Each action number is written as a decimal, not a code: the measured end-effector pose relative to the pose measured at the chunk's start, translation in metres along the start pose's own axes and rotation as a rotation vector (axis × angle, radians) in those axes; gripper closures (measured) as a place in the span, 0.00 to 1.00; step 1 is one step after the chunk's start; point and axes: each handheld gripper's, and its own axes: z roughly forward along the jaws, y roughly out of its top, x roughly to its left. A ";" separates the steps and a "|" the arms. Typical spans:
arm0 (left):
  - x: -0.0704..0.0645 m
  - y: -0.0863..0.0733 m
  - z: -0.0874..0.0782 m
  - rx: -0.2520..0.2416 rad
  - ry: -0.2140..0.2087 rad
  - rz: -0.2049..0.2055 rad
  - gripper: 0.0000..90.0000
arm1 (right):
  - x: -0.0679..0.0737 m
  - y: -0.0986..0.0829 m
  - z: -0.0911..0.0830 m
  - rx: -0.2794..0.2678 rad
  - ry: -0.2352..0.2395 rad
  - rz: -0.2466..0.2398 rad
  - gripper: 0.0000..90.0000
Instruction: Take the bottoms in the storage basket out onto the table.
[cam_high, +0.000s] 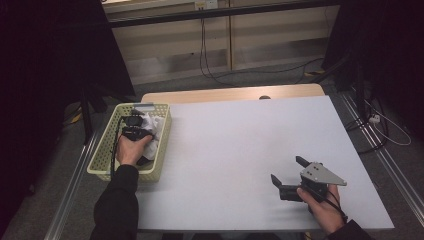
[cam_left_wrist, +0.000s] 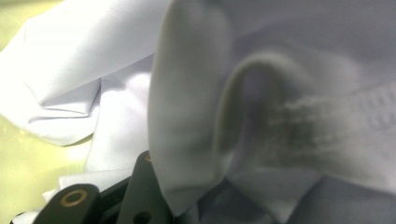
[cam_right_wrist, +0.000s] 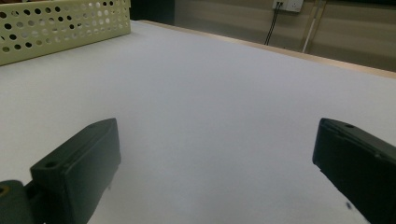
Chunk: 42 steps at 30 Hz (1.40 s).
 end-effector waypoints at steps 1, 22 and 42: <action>0.000 0.000 0.000 0.000 0.000 0.000 0.74 | 0.000 0.000 0.000 0.000 0.000 0.000 0.01; -0.002 0.000 -0.032 -0.196 0.009 0.017 0.75 | 0.000 0.000 0.001 0.004 0.001 -0.001 0.01; -0.002 -0.011 -0.060 -0.414 -0.040 0.014 0.76 | 0.000 0.000 0.001 0.009 -0.004 0.001 0.01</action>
